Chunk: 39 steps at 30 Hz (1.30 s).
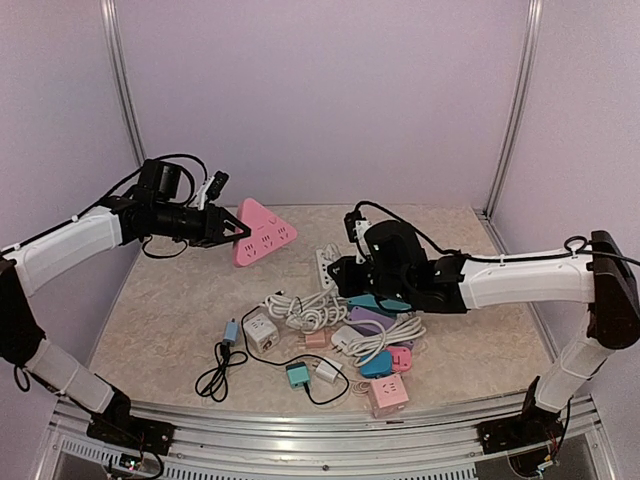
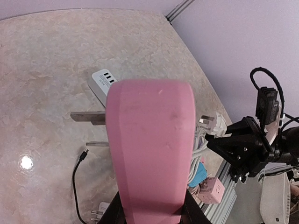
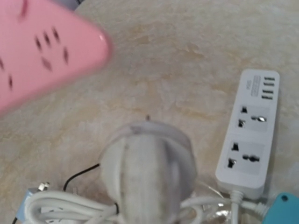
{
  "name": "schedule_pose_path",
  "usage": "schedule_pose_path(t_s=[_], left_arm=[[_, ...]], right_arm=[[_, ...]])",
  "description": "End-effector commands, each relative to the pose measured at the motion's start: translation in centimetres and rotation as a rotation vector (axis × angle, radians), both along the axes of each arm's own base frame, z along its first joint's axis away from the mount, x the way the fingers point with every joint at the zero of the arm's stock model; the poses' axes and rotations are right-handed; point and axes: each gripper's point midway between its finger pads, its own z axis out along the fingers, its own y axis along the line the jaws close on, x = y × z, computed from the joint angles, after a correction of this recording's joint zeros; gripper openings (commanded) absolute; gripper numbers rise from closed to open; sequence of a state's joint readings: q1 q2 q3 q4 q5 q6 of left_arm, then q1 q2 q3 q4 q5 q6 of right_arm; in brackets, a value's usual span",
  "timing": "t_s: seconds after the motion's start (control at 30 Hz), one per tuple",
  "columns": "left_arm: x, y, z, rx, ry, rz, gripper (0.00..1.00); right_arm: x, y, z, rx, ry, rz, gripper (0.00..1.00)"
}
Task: Pull the plug off the socket
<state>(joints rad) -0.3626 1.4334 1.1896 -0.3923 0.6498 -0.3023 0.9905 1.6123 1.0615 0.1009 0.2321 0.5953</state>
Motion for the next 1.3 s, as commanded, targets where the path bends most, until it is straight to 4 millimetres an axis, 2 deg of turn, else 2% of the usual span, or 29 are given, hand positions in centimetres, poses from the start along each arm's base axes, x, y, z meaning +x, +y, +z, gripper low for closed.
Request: schedule_pose_path(t_s=[0.0, 0.13, 0.23, 0.3, 0.4, 0.6, 0.73, 0.83, 0.97, 1.27], left_arm=[[3.0, 3.0, -0.7, -0.023, 0.025, 0.145, 0.00], [4.4, 4.5, -3.1, -0.021, 0.096, 0.203, 0.00], [5.0, 4.9, -4.8, -0.008, 0.141, 0.221, 0.00], [5.4, 4.9, -6.1, -0.001, 0.176, 0.226, 0.00], [5.8, 4.9, -8.3, 0.014, 0.227, 0.231, 0.00], [6.4, 5.0, -12.2, 0.042, 0.322, 0.235, 0.00], [6.8, 5.0, -13.9, 0.058, 0.354, 0.229, 0.00], [7.1, 5.1, -15.0, 0.077, 0.379, 0.232, 0.04], [7.4, 5.3, -16.6, 0.092, 0.417, 0.239, 0.17], [7.9, 6.8, -17.8, 0.127, 0.436, 0.295, 0.65]], right_arm=[[0.6, -0.6, -1.9, -0.030, 0.052, -0.057, 0.07], [0.6, -0.6, -2.5, -0.037, 0.061, -0.056, 0.38], [0.6, -0.8, -2.0, -0.029, 0.045, -0.058, 0.71], [0.7, -1.2, -1.4, -0.026, 0.028, -0.062, 0.83], [0.8, -2.1, -0.8, -0.034, 0.006, -0.080, 0.93], [0.9, -4.8, -0.4, -0.027, -0.011, -0.115, 0.96], [0.9, -6.2, -0.3, -0.018, -0.017, -0.134, 0.96], [0.9, -7.0, -0.1, -0.009, -0.026, -0.143, 0.96], [0.8, -7.8, 0.1, -0.004, -0.035, -0.151, 0.96], [0.9, -9.2, 0.2, -0.008, -0.042, -0.168, 0.96]])
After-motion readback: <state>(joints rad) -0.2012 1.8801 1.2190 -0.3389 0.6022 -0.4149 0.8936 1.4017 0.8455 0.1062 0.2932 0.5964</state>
